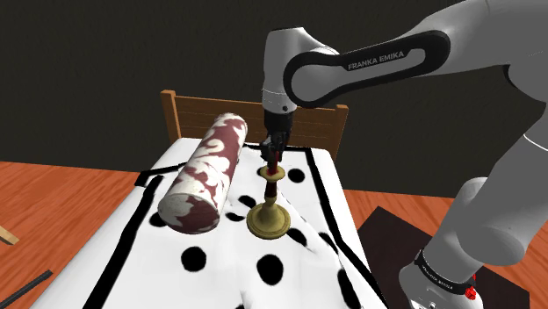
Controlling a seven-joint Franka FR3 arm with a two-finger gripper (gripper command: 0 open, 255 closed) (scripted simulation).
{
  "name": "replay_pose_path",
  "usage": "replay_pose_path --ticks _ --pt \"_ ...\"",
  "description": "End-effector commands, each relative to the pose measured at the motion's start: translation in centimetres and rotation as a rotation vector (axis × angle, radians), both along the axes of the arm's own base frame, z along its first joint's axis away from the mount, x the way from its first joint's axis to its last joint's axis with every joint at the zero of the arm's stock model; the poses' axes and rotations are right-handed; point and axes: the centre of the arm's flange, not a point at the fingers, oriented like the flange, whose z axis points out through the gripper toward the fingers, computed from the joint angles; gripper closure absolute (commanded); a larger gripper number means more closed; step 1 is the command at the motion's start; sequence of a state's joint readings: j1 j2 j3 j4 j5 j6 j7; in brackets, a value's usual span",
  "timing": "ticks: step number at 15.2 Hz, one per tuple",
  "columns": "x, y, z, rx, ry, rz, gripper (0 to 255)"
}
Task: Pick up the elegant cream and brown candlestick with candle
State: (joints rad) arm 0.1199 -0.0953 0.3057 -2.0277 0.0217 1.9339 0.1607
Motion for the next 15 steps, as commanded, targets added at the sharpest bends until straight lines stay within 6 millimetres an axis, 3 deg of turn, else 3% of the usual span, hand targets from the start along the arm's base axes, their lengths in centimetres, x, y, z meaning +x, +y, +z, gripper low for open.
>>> replay_pose_path --ticks 1,6,15 --pt "0.0 0.0 -0.1 0.0 0.001 0.0 255" --pt "0.1 0.0 -0.1 0.0 0.001 0.0 255" --pt "0.1 0.0 4.7 0.0 0.001 0.0 255"
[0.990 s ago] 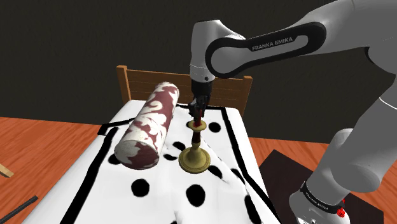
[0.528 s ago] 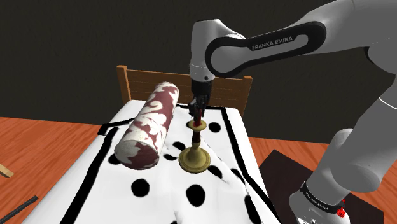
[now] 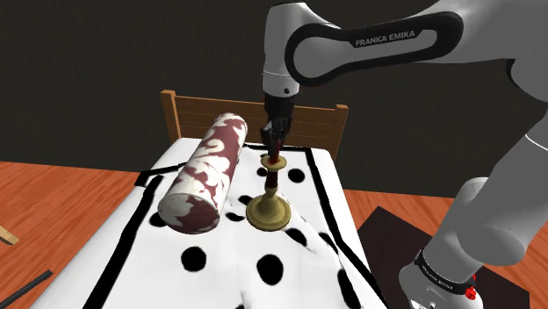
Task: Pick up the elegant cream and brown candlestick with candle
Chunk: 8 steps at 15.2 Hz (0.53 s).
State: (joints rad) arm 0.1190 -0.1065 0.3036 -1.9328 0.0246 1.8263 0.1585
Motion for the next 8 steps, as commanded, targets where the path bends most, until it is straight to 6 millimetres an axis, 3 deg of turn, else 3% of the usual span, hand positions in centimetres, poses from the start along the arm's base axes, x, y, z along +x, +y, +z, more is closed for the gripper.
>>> replay_pose_path --ticks 1,6,8 --pt "0.0 0.0 1.0 0.0 -0.001 0.0 255" --pt "0.0 0.0 3.7 0.0 -0.001 0.0 255" --pt "0.0 0.0 3.8 0.0 -0.001 0.0 255"
